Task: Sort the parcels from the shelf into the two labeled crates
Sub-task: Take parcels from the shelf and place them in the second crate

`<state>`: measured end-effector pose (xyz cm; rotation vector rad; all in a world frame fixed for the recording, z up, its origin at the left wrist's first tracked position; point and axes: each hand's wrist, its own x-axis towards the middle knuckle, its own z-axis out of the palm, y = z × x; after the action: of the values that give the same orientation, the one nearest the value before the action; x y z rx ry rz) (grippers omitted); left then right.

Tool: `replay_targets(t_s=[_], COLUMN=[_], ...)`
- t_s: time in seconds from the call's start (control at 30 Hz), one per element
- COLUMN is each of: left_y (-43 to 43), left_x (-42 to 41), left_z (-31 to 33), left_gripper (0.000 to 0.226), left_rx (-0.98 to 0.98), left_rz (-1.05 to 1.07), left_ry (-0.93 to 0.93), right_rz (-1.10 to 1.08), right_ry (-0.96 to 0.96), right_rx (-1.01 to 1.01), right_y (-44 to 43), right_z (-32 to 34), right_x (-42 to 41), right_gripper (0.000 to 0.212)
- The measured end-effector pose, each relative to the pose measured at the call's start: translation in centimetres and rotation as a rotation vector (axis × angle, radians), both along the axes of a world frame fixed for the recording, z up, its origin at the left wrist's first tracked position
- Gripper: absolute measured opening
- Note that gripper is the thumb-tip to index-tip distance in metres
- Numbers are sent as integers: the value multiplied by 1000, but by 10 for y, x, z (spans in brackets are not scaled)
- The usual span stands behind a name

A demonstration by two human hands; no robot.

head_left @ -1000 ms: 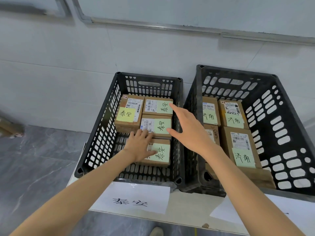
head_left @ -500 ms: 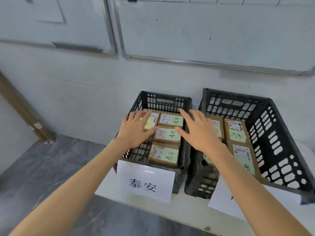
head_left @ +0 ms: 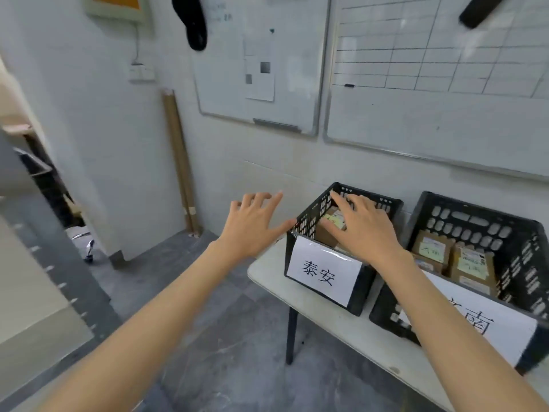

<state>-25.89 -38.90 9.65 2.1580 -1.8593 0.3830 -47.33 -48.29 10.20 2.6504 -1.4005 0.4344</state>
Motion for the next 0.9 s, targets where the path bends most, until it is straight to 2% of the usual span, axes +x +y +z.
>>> replay_targets(t_s=[0.23, 0.4, 0.67, 0.9], left_y=[175, 297, 491, 651], left_x=[37, 68, 114, 163], left_z=[24, 29, 10, -7], left_gripper=[74, 82, 85, 90], left_rx=[-46, -50, -52, -57], left_rz=[238, 450, 783, 1033], left_ry=[43, 50, 98, 94], right_rz=[253, 474, 791, 1016], right_ry=[-83, -129, -161, -156], right_rx=[-34, -7, 53, 95], right_y=[125, 213, 357, 491], right_z=[30, 38, 20, 7], right_x=[62, 122, 221, 318], right_gripper=[71, 74, 86, 85])
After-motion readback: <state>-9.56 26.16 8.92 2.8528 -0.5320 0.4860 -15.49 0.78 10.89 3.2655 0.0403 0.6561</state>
